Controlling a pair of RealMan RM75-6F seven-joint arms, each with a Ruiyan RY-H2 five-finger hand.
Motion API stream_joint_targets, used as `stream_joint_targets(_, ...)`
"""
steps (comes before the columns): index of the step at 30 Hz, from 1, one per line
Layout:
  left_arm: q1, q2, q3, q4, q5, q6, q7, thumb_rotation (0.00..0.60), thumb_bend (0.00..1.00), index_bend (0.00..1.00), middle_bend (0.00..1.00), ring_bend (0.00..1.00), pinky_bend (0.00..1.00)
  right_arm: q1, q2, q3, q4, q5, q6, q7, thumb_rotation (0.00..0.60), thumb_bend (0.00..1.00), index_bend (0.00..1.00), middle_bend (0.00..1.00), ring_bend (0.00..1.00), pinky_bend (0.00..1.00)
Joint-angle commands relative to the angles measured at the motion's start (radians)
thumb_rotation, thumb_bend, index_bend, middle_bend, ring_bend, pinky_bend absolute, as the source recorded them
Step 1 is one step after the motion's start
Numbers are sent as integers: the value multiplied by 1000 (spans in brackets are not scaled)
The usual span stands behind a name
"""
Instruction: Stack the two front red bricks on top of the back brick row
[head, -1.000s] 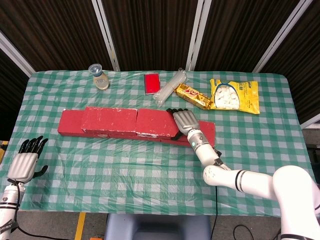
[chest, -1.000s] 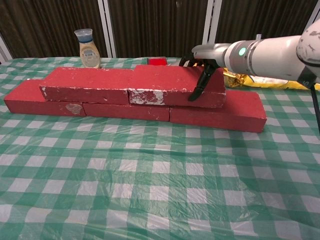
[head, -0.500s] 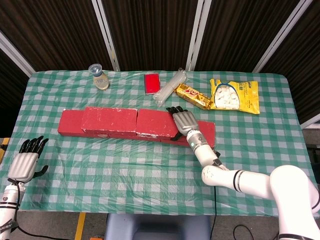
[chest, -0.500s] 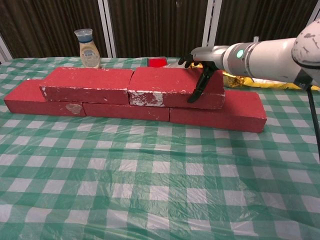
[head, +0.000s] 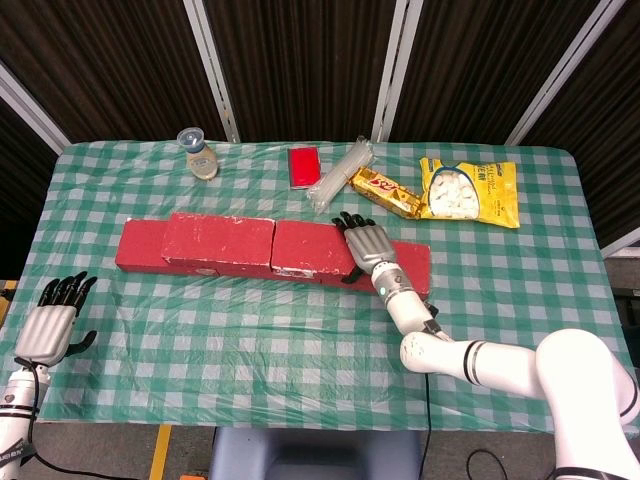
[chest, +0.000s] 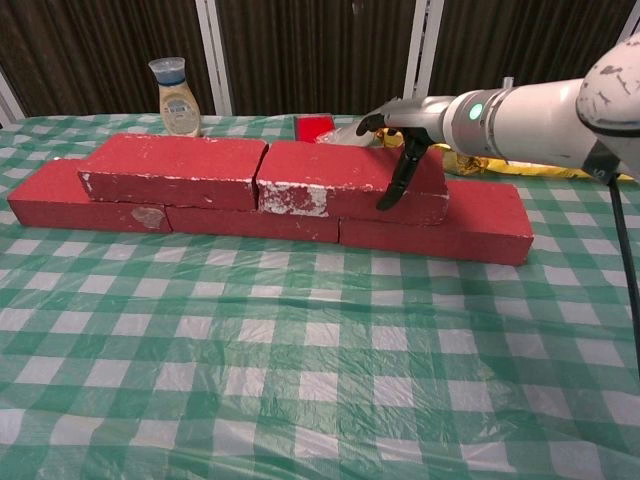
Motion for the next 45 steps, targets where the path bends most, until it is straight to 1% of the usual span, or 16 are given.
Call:
stream_joint_targets(1, 0, 1, 0, -1, 1, 1, 0, 600, 313, 0, 0, 0, 8, 8, -2, -6, -1, 30, 2, -17, 600, 95, 0, 0, 0, 108)
stream_joint_targets(4, 0, 0, 1, 0, 1, -2, 0, 600, 312, 0, 0, 0, 8, 14, -2, -7, -4, 53, 5, -28, 600, 92, 0, 0, 0, 63)
stream_joint_targets(8, 0, -1, 0, 1, 1, -1, 0, 600, 312, 0, 0, 0, 8, 19, 10, -5, -21, 67, 15, -36, 600, 80, 0, 0, 0, 58)
stream_joint_targets(11, 0, 0, 0, 1, 2, 1, 0, 600, 312, 0, 0, 0, 8, 10, 41, 3, -63, 56, 26, -25, 600, 68, 0, 0, 0, 54)
stream_joint_targets(13, 1, 0, 1, -1, 4, 5, 0, 600, 313, 0, 0, 0, 8, -6, 82, 9, -109, 30, 33, -7, 600, 66, 0, 0, 0, 47)
stream_joint_targets(17, 7, 4, 0, -7, 8, 20, 1, 600, 313, 0, 0, 0, 8, -68, 193, 16, -218, -71, 59, 56, 600, 65, 0, 0, 0, 34)
stream_joint_targets(20, 11, 8, 0, -15, 13, 34, 5, 600, 314, 0, 0, 0, 8, -143, 291, -3, -297, -198, 86, 114, 600, 65, 2, 0, 0, 34)
stream_joint_targets(21, 13, 8, 1, -19, 15, 37, 8, 600, 313, 0, 0, 0, 8, -174, 326, -18, -316, -247, 96, 133, 600, 65, 20, 0, 0, 33)
stream_joint_targets(23, 13, 8, 2, -24, 17, 38, 13, 600, 313, 0, 0, 0, 8, -213, 370, -44, -331, -302, 100, 155, 600, 65, 77, 0, 0, 29)
stream_joint_targets(24, 12, 8, 3, -26, 18, 38, 16, 600, 314, 0, 0, 0, 8, -236, 391, -59, -332, -332, 98, 170, 600, 65, 121, 0, 0, 26)
stream_joint_targets(26, 10, 6, 3, -27, 20, 37, 19, 600, 315, 0, 0, 0, 8, -262, 411, -81, -322, -367, 88, 189, 600, 66, 191, 0, 0, 13)
stream_joint_targets(29, 6, 2, 3, -30, 24, 34, 23, 600, 314, 0, 0, 0, 8, -285, 412, -104, -288, -395, 53, 217, 600, 66, 246, 0, 0, 0)
stream_joint_targets(31, 3, -1, 5, -30, 28, 31, 26, 600, 315, 0, 0, 0, 8, -288, 395, -114, -259, -400, 25, 225, 600, 65, 288, 0, 0, 0)
stream_joint_targets(34, -1, -5, 7, -28, 32, 26, 25, 600, 314, 0, 0, 0, 8, -283, 355, -120, -222, -408, -1, 224, 600, 66, 312, 0, 0, 0)
stream_joint_targets(41, -3, -8, 8, -19, 27, 16, 24, 600, 314, 0, 0, 0, 8, -255, 277, -128, -176, -389, -40, 189, 600, 66, 323, 0, 0, 0)
stream_joint_targets(45, 1, -4, 8, -17, 23, 20, 22, 600, 314, 0, 0, 0, 8, -237, 239, -123, -159, -364, -55, 180, 600, 66, 314, 0, 0, 0)
